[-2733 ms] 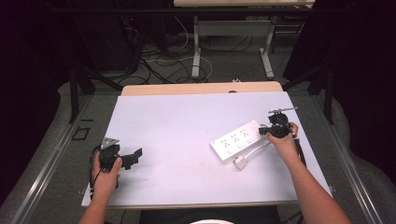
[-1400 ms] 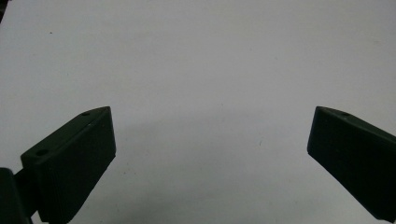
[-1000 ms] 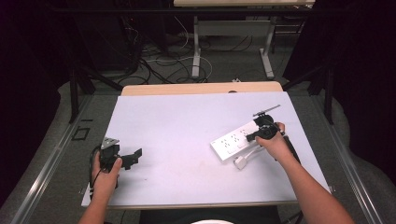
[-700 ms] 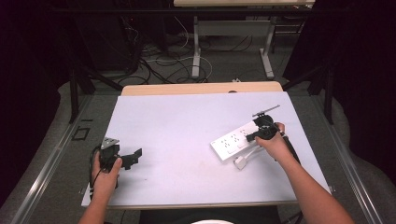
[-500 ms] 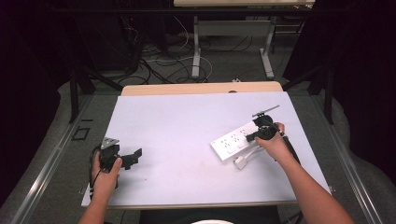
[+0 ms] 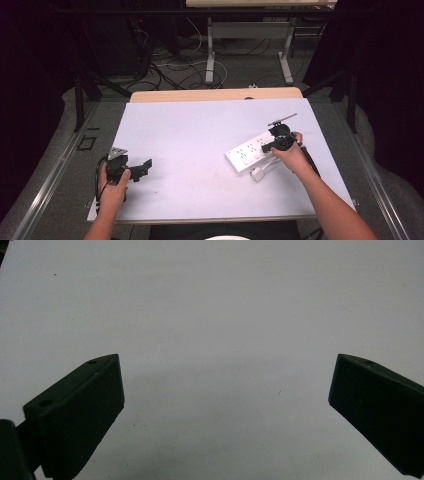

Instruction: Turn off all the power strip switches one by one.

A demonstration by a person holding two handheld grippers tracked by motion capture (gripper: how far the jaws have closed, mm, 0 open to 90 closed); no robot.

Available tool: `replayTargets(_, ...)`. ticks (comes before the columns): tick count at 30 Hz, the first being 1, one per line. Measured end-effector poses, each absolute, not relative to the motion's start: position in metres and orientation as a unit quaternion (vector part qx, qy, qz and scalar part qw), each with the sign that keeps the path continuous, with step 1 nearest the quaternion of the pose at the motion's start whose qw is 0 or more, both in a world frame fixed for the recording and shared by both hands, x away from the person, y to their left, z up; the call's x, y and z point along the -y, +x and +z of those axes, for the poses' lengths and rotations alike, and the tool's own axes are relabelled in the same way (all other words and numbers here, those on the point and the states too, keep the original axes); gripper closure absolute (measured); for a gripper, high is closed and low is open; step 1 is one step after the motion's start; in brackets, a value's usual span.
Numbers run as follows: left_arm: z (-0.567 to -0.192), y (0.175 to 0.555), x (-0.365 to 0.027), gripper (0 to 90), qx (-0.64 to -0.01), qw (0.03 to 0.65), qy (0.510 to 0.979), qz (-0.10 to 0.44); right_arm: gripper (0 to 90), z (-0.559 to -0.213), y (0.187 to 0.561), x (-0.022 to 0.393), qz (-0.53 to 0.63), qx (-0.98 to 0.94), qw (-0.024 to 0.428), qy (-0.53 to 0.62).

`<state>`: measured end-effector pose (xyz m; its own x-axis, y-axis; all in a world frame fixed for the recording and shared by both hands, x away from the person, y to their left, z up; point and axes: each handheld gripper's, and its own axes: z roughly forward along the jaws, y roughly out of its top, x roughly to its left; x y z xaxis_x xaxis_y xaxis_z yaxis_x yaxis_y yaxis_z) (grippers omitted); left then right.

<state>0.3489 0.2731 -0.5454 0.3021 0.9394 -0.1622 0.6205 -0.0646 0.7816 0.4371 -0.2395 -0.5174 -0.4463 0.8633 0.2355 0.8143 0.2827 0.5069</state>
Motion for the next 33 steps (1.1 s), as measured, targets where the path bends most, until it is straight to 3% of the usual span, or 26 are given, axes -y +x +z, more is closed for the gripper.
replayTargets(33, -0.545, 0.349, -0.273, 1.2, -0.555, 0.397, 0.703, 0.199, 90.0, -0.507, 0.428, 0.224, 0.297, -0.814, 0.04, 0.498)
